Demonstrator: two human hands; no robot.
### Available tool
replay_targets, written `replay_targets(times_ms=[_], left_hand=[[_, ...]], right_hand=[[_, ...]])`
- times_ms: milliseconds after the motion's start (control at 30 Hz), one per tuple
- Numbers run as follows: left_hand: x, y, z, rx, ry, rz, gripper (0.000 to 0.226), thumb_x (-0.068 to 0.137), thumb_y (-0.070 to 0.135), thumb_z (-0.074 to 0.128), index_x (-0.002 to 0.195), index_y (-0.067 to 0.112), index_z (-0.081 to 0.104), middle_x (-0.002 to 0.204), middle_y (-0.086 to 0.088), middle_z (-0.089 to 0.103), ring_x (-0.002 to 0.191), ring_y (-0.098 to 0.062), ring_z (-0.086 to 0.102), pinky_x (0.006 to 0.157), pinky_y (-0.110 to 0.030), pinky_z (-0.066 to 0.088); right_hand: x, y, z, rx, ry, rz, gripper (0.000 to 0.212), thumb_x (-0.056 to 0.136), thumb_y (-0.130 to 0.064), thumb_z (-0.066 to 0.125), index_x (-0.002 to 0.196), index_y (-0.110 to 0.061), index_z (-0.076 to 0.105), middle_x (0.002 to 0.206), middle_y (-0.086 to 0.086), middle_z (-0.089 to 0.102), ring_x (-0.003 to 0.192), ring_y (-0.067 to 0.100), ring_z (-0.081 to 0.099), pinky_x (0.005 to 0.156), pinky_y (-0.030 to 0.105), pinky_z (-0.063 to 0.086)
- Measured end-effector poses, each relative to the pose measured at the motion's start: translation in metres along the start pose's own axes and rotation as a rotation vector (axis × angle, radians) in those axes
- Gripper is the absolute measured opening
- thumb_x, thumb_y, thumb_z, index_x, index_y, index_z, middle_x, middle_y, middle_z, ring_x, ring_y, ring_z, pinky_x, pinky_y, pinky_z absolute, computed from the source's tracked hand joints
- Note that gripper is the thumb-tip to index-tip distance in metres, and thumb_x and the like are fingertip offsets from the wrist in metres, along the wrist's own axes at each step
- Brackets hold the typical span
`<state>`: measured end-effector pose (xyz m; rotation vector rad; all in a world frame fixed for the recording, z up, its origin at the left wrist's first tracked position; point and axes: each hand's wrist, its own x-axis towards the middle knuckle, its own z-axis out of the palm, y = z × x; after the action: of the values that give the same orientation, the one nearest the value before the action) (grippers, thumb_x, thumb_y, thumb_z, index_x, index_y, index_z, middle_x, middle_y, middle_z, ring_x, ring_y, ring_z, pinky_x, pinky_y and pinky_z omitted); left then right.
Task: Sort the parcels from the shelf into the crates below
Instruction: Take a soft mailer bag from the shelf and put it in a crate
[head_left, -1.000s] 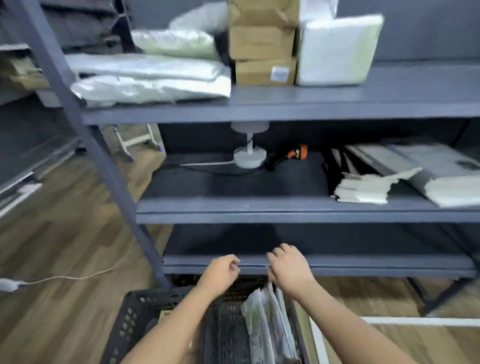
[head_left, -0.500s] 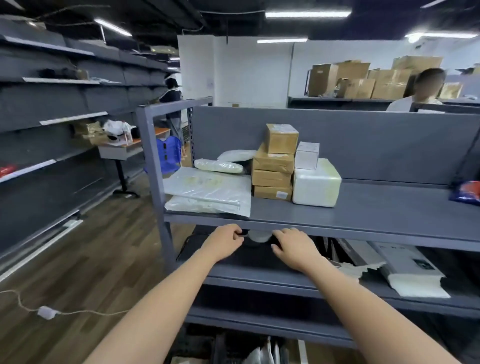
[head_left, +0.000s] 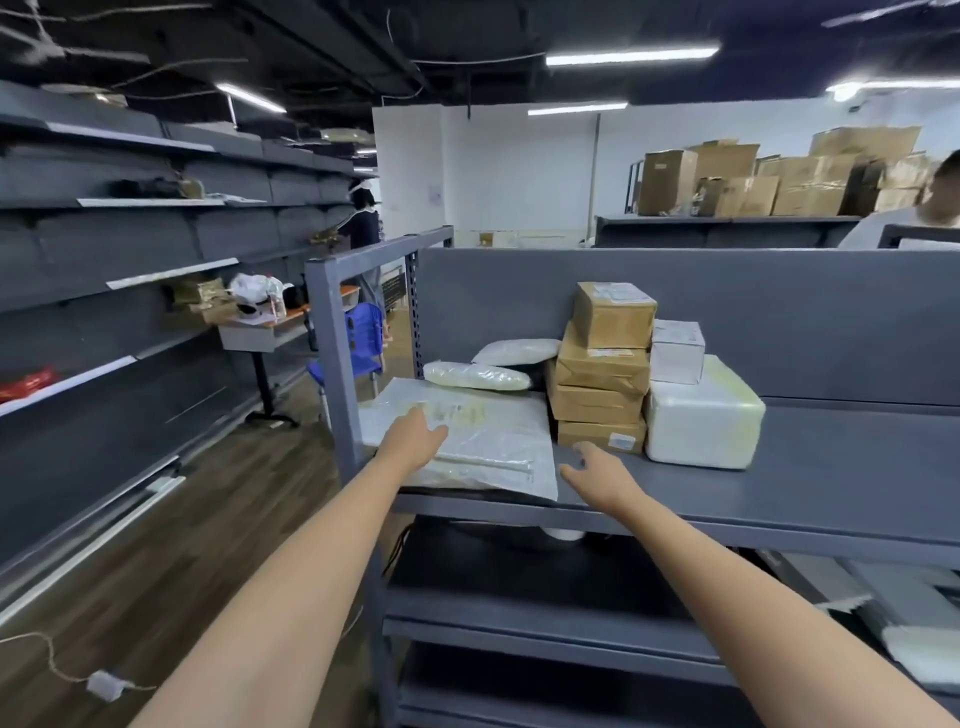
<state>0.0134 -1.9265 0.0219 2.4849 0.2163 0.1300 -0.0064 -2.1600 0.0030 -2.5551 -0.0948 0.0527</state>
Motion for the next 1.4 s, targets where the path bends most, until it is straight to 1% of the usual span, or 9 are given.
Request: replay_targets(times_ms=[200,467,667,833,967,1067,1167,1233,1400], left_hand=[[0.075,0.006,-0.002,-0.095,-0.024,0.019,0.053,0.095,0.032,0.049,0.137,0.002,0.037,0.130,-0.016,0.056,0.114,-0.032,0.055,0.095,-0.037,0.046],[0.157,0.039,0.007,-0.066,-0.021,0.069,0.075,0.097,0.033,0.046,0.150,0.001,0.003,0.157,-0.016,0.019,0.144,-0.030,0.024,0.112,-0.036,0.027],[0.194,0.049,0.029,-0.137,-0.055,0.085,0.066,0.097,0.027,0.046,0.147,-0.002,0.014,0.154,-0.017,0.025,0.140,-0.029,0.029,0.107,-0.033,0.031],[0.224,0.051,0.043,-0.184,-0.071,0.018,0.067,0.096,0.023,0.045,0.150,0.006,0.011,0.155,-0.014,0.024,0.141,-0.031,0.028,0.109,-0.036,0.030],[0.241,0.055,0.048,-0.256,-0.115,-0.069,0.067,0.094,0.023,0.045,0.150,0.009,0.012,0.154,-0.017,0.020,0.140,-0.031,0.025,0.107,-0.036,0.030],[0.248,0.056,0.053,-0.339,-0.109,-0.084,0.061,0.093,0.025,0.047,0.146,0.007,0.025,0.151,-0.015,0.027,0.139,-0.030,0.027,0.108,-0.037,0.030],[0.254,0.057,0.055,-0.466,-0.079,-0.070,0.024,0.094,0.027,0.048,0.109,0.011,0.057,0.113,-0.007,0.056,0.113,-0.026,0.047,0.089,-0.031,0.041],[0.253,0.058,0.055,-0.539,-0.028,-0.059,0.030,0.095,0.027,0.049,0.067,0.017,0.044,0.071,0.001,0.044,0.071,-0.017,0.046,0.060,-0.023,0.033],[0.244,0.057,0.057,-0.609,0.013,-0.029,0.042,0.091,0.018,0.058,0.055,0.016,0.035,0.054,-0.001,0.030,0.050,-0.015,0.033,0.052,-0.027,0.030]], right_hand=[[0.066,-0.024,-0.002,0.031,0.042,0.034,0.049,0.097,-0.026,0.044,0.137,0.001,0.034,0.136,0.020,0.047,0.121,0.033,0.048,0.090,0.034,0.041],[0.161,-0.060,-0.025,0.268,0.180,-0.008,0.055,0.094,-0.020,0.049,0.143,-0.003,0.031,0.141,0.014,0.047,0.128,0.030,0.045,0.096,0.030,0.038],[0.212,-0.063,-0.019,0.404,0.162,0.049,0.064,0.093,-0.020,0.049,0.149,-0.008,0.020,0.137,0.014,0.049,0.123,0.028,0.050,0.093,0.031,0.042],[0.239,-0.066,-0.005,0.512,0.210,0.091,0.064,0.090,-0.021,0.049,0.146,-0.007,0.023,0.150,0.011,0.031,0.130,0.028,0.040,0.098,0.032,0.036],[0.252,-0.070,0.001,0.556,0.241,0.144,0.055,0.088,-0.023,0.052,0.137,-0.004,0.035,0.145,0.012,0.030,0.103,0.024,0.045,0.083,0.028,0.035],[0.260,-0.065,0.003,0.588,0.236,0.169,0.056,0.088,-0.022,0.053,0.138,-0.003,0.035,0.145,0.012,0.032,0.117,0.027,0.046,0.088,0.030,0.037],[0.262,-0.061,0.004,0.593,0.196,0.180,0.061,0.088,-0.021,0.053,0.142,-0.004,0.030,0.146,0.012,0.032,0.123,0.028,0.045,0.087,0.028,0.036],[0.262,-0.058,0.005,0.586,0.166,0.182,0.065,0.088,-0.022,0.053,0.145,-0.007,0.026,0.149,0.010,0.025,0.127,0.029,0.041,0.089,0.028,0.034],[0.252,-0.058,0.005,0.598,0.138,0.191,0.066,0.081,-0.026,0.056,0.140,-0.004,0.036,0.147,0.008,0.029,0.121,0.029,0.046,0.094,0.034,0.042]])
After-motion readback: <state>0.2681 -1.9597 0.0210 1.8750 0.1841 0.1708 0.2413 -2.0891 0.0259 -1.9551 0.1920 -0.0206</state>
